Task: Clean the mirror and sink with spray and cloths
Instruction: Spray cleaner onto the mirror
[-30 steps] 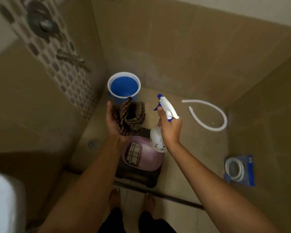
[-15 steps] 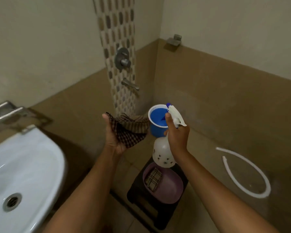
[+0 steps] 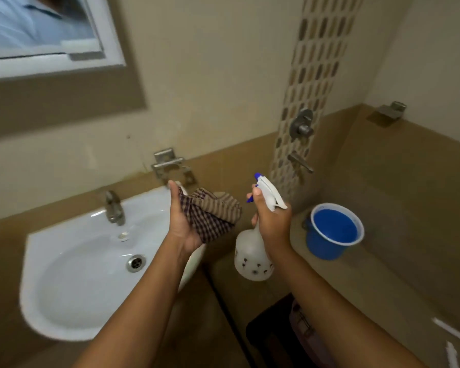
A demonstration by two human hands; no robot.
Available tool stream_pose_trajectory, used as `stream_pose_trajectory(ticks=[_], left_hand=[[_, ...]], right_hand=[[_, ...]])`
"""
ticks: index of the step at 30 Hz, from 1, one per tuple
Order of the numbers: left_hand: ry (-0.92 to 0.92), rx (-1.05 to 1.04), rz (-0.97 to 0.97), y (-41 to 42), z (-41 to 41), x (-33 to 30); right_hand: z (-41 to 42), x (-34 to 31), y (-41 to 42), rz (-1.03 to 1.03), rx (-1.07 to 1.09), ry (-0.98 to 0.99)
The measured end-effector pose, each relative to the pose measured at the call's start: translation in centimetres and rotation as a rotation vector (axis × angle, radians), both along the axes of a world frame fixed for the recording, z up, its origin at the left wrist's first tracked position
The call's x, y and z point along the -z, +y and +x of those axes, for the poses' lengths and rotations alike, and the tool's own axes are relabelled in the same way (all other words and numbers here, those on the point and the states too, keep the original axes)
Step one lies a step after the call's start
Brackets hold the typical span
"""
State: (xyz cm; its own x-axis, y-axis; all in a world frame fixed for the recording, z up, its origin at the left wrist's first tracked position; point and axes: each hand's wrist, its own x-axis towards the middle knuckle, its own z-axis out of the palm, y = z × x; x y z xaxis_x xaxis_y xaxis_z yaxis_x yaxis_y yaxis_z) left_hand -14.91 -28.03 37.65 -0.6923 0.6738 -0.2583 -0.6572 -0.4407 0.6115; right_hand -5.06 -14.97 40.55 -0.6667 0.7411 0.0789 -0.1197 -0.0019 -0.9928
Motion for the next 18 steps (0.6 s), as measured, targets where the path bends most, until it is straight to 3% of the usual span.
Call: stream_pose_trajectory(ticks=[5,13,18], left_hand=[[0.096,-0.124,0.130,-8.9,-1.2,-4.3],[0.225,-0.243,0.030,-20.2,0.3,-9.1],[0.252,-0.318,0.013,-24.6,0.8,-10.6]], right_hand=[[-2.6,-2.2,-8.0,0.147,-0.255,0.004],[-5.5,-6.8,-19.9,0.674,-0.481,0.053],[-6.2,-8.4,-25.0,0.752,-0.504,0.079]])
